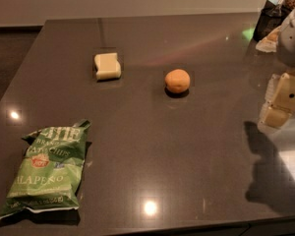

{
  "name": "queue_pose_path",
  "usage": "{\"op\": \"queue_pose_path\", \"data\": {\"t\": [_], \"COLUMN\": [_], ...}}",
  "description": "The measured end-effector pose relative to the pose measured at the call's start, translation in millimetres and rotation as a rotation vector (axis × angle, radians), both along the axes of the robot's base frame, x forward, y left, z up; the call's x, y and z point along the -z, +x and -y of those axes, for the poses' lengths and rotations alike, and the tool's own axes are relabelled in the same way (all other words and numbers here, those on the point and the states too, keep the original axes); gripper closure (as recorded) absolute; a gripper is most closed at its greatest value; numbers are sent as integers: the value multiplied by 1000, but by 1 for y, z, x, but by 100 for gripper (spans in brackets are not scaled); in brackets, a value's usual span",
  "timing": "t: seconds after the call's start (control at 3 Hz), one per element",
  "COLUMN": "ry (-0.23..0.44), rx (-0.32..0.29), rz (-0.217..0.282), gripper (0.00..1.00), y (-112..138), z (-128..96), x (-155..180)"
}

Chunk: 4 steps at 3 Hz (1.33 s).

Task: Move green jalapeno chip bag near orange

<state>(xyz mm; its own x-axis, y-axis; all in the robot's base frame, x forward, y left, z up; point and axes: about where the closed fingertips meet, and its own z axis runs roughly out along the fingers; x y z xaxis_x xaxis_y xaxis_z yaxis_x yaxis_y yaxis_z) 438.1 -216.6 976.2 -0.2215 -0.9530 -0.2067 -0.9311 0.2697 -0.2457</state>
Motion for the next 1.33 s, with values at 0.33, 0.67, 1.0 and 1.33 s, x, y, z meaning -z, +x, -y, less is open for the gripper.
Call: {"op": "queue_pose_path", "data": {"t": [0.33, 0.67, 1.0, 1.33], "ry": [0, 39, 90, 126], "rx": [0, -26, -91, -178], "rz": [2, 3, 12, 16], "gripper": [0, 0, 0, 0], "y": [0, 12, 30, 43], "z": [0, -16, -50, -92], "x": [-1, -7, -15, -16]}}
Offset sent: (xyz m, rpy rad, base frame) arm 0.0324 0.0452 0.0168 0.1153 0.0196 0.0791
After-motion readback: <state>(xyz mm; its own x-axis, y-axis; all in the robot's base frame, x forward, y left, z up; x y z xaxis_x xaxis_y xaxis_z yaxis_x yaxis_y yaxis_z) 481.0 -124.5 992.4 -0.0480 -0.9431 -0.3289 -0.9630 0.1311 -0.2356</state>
